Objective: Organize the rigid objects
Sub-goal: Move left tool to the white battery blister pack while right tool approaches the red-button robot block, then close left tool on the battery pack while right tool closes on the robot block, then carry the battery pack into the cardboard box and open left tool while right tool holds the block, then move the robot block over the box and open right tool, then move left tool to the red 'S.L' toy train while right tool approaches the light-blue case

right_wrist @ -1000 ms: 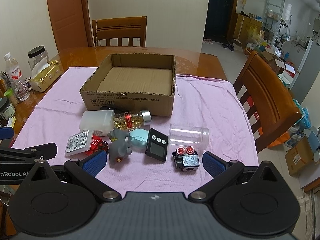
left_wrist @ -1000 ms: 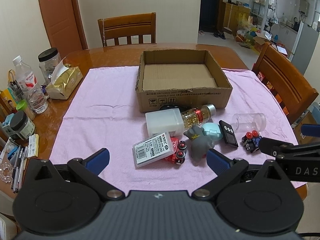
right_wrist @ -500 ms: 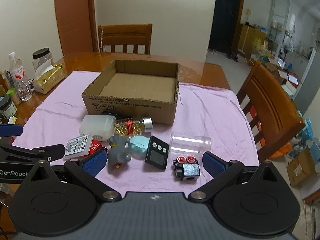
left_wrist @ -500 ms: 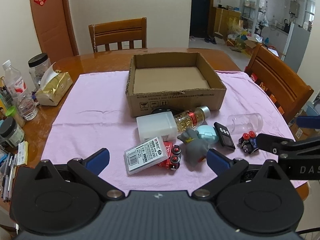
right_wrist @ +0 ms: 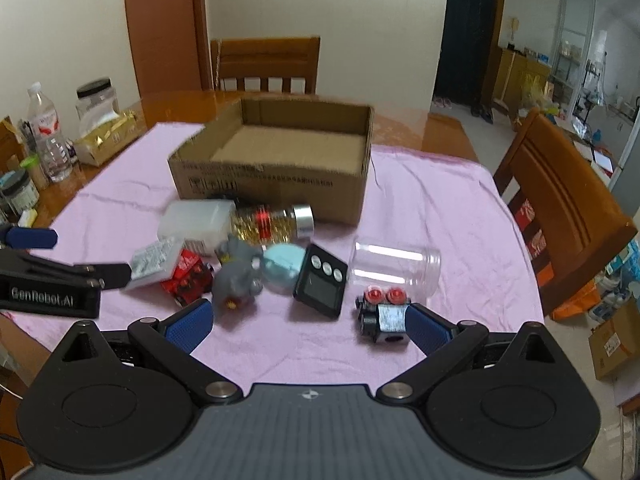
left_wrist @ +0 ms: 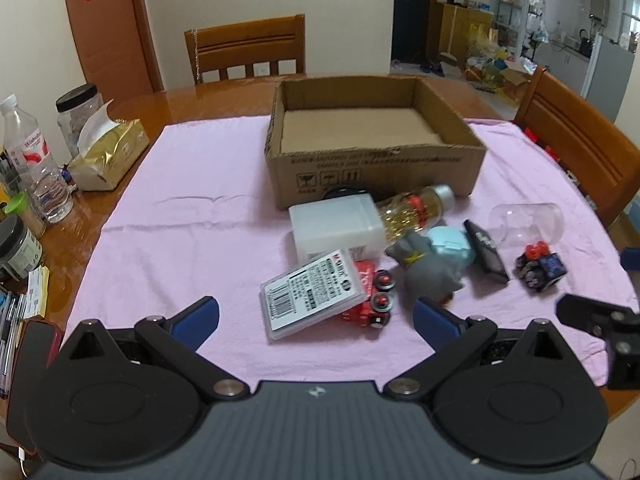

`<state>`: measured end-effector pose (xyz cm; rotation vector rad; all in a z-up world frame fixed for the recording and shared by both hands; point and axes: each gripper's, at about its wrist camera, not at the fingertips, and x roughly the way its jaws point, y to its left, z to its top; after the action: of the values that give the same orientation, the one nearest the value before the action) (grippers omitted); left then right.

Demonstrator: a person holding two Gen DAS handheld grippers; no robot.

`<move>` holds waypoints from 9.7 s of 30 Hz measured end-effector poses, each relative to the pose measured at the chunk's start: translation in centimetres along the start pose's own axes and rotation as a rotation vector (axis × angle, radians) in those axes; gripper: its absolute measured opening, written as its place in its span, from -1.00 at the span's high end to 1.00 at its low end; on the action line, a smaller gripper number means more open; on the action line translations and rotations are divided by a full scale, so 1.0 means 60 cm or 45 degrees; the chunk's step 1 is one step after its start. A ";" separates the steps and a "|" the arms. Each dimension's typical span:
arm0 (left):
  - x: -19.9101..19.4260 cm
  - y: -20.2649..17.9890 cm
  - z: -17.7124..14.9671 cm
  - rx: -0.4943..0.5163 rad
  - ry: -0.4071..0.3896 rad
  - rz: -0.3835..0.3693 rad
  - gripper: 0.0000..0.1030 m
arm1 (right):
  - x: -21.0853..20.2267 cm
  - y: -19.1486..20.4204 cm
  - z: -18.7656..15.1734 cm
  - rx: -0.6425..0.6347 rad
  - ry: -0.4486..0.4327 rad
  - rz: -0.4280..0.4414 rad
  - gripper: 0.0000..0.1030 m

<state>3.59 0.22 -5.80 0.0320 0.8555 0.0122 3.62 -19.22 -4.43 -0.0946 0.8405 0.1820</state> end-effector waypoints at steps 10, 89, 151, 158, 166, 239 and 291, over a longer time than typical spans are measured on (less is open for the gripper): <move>0.077 0.019 0.026 -0.039 0.045 0.007 -0.99 | 0.038 -0.001 0.000 0.022 0.082 -0.014 -1.00; 0.184 0.083 -0.006 0.004 0.208 -0.053 -0.81 | 0.205 -0.116 -0.004 -0.086 0.214 0.058 -0.45; 0.068 0.046 0.191 0.359 0.090 -0.296 -0.72 | 0.107 -0.088 0.126 -0.327 0.238 0.088 -0.10; 0.102 0.029 0.271 0.386 -0.009 -0.342 -0.72 | 0.110 -0.066 0.189 -0.347 0.151 0.169 -0.10; 0.235 0.005 0.367 0.387 -0.035 -0.303 -0.73 | 0.142 -0.047 0.255 -0.365 0.058 0.203 -0.09; 0.169 0.062 0.153 -0.021 0.119 -0.042 -0.98 | 0.198 -0.053 0.163 -0.156 0.061 -0.053 -1.00; 0.135 -0.040 -0.016 -0.124 0.311 0.150 -0.99 | 0.270 0.010 0.111 -1.082 0.251 0.708 -1.00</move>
<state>8.14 -1.96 -12.62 -0.0112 1.0952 0.1710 18.97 -15.60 -12.13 -0.6856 0.9233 1.0635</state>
